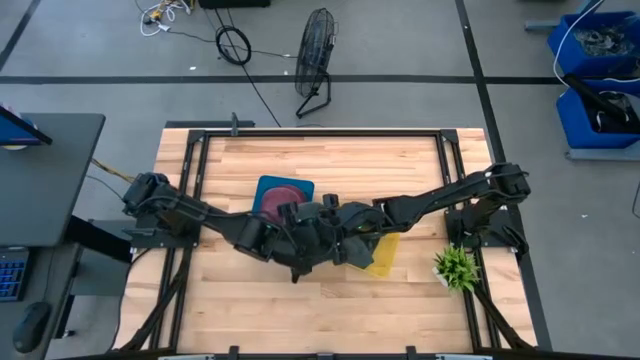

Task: Pick & Place hat
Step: Put the gray cap into the yellow bin

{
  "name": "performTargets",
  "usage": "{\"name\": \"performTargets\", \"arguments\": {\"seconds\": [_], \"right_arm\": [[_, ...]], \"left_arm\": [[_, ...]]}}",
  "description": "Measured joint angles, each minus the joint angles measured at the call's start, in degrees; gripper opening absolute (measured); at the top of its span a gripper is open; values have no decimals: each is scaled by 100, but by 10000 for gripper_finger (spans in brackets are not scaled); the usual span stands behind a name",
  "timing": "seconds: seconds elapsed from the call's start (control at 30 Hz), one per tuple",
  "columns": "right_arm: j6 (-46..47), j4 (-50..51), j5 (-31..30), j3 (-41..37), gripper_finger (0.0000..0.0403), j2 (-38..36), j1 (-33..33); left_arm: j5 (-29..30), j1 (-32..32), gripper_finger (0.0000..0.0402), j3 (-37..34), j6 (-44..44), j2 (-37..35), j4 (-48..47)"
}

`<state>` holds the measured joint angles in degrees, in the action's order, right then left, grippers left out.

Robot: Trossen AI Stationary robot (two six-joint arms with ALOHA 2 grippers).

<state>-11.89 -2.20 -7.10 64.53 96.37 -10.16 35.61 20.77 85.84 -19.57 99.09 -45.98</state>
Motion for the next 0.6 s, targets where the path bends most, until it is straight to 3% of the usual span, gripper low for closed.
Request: {"name": "performTargets", "arguments": {"seconds": [0.2,0.53,0.6], "right_arm": [[-88,288,-524,0,146,-2,-4],[139,950,-606,11,17,-10,-37],[69,1010,-627,8,11,-10,-40]], "left_arm": [[-184,14,3,-2,227,2,9],[-225,-80,13,-2,69,4,-192],[-230,-138,25,-2,70,4,-201]]}}
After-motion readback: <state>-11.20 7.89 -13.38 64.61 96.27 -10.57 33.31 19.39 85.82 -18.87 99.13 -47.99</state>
